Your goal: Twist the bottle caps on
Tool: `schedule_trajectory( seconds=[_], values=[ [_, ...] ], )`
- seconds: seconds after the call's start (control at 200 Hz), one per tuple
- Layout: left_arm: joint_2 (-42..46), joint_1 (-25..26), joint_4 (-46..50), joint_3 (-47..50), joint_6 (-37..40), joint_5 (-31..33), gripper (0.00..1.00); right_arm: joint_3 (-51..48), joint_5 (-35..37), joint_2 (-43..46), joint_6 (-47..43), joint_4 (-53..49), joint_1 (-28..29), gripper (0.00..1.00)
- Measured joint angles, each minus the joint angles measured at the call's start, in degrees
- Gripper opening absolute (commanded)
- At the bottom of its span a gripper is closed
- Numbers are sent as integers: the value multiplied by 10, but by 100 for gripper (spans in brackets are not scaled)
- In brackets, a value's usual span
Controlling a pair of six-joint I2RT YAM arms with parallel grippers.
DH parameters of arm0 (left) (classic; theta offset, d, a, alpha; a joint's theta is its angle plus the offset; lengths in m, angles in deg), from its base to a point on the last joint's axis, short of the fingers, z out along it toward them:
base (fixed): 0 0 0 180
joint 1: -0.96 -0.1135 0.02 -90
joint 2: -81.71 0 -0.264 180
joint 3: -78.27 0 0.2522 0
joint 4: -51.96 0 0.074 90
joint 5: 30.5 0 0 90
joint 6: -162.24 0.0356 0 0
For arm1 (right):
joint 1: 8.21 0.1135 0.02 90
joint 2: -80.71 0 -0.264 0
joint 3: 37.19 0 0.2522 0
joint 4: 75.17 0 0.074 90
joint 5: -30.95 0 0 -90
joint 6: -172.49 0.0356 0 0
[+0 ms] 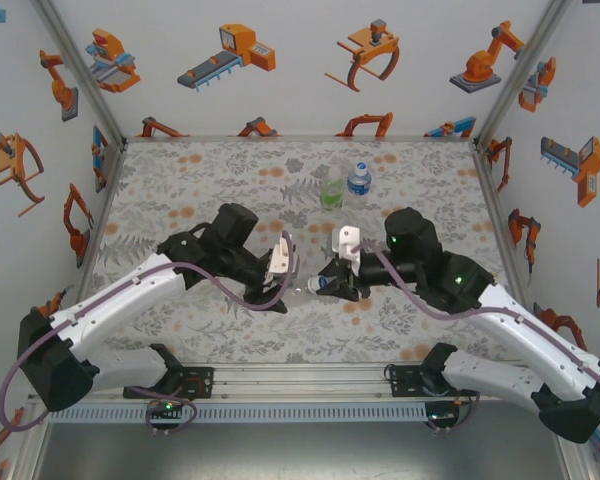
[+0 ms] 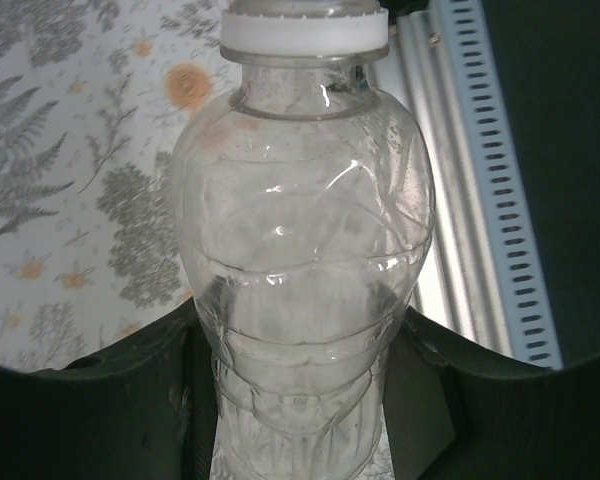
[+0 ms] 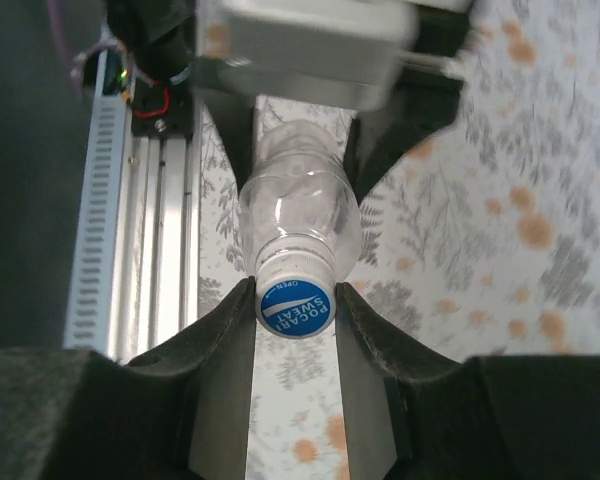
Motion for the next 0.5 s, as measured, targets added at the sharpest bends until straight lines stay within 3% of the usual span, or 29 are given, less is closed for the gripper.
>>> schedule_trajectory(
  seconds=[0.36, 0.501],
  values=[
    [34, 3, -169, 95, -20, 173, 0, -63, 240, -26, 635, 74, -5, 0],
    [34, 8, -207, 112, -19, 222, 0, -116, 290, -12, 799, 126, -7, 0]
  ],
)
